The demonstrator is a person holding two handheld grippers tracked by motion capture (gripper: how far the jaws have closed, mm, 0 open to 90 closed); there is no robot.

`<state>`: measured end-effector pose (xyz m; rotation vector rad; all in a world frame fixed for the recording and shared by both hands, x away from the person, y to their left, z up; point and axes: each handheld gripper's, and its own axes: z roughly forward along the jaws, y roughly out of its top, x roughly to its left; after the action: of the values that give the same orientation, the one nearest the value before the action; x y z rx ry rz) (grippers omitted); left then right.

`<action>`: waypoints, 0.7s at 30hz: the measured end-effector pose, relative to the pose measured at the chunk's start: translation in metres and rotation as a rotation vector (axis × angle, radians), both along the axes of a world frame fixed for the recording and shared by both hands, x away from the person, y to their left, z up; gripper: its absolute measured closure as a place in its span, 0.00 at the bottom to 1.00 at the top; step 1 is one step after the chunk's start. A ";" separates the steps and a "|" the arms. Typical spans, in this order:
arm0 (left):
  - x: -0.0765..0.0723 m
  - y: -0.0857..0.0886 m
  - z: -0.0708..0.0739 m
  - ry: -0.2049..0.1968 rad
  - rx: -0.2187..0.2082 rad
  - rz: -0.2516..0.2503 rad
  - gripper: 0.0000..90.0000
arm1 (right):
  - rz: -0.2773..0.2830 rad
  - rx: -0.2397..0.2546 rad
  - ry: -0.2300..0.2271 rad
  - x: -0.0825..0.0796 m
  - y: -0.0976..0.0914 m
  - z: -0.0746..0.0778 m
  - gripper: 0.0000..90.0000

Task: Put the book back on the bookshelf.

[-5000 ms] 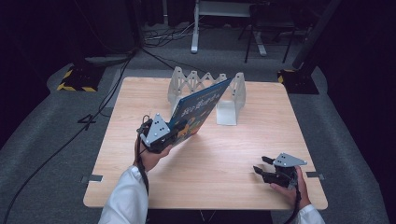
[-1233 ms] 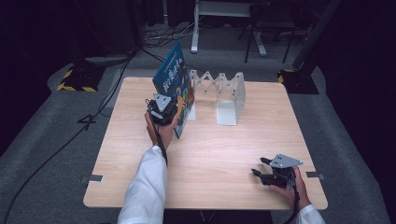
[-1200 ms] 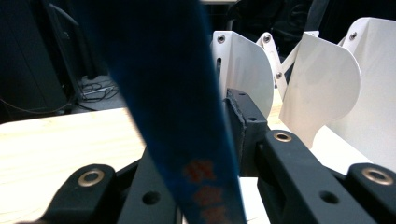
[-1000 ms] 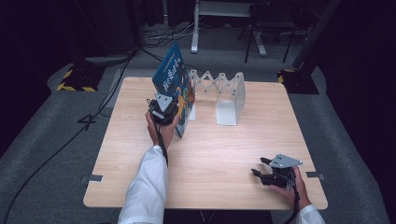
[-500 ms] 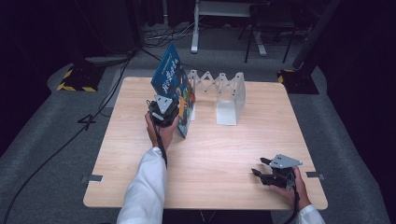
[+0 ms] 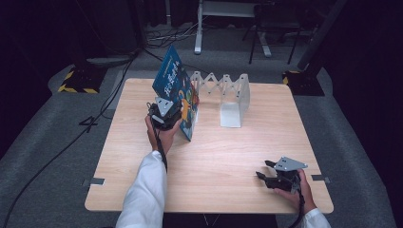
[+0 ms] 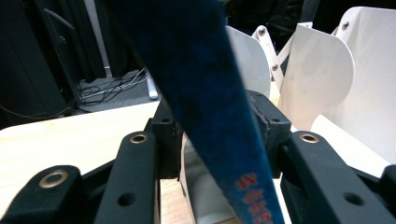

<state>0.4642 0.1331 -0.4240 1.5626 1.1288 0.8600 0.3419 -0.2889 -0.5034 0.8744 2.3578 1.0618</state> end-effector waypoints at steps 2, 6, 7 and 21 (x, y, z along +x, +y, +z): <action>-0.001 0.000 0.000 0.002 -0.001 -0.005 0.67 | 0.000 0.000 -0.001 0.000 0.000 0.000 0.44; -0.002 0.001 0.001 0.001 0.002 -0.011 0.66 | -0.001 -0.001 -0.001 0.000 0.000 0.000 0.44; -0.003 0.001 0.002 0.002 0.004 -0.018 0.65 | -0.001 0.000 0.000 0.000 0.000 0.000 0.44; -0.011 0.008 0.007 0.008 0.030 -0.062 0.64 | -0.002 -0.002 0.000 0.000 0.000 0.000 0.43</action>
<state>0.4528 0.1408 -0.4168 1.6190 1.0722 0.8334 0.3420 -0.2886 -0.5036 0.8758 2.3574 1.0584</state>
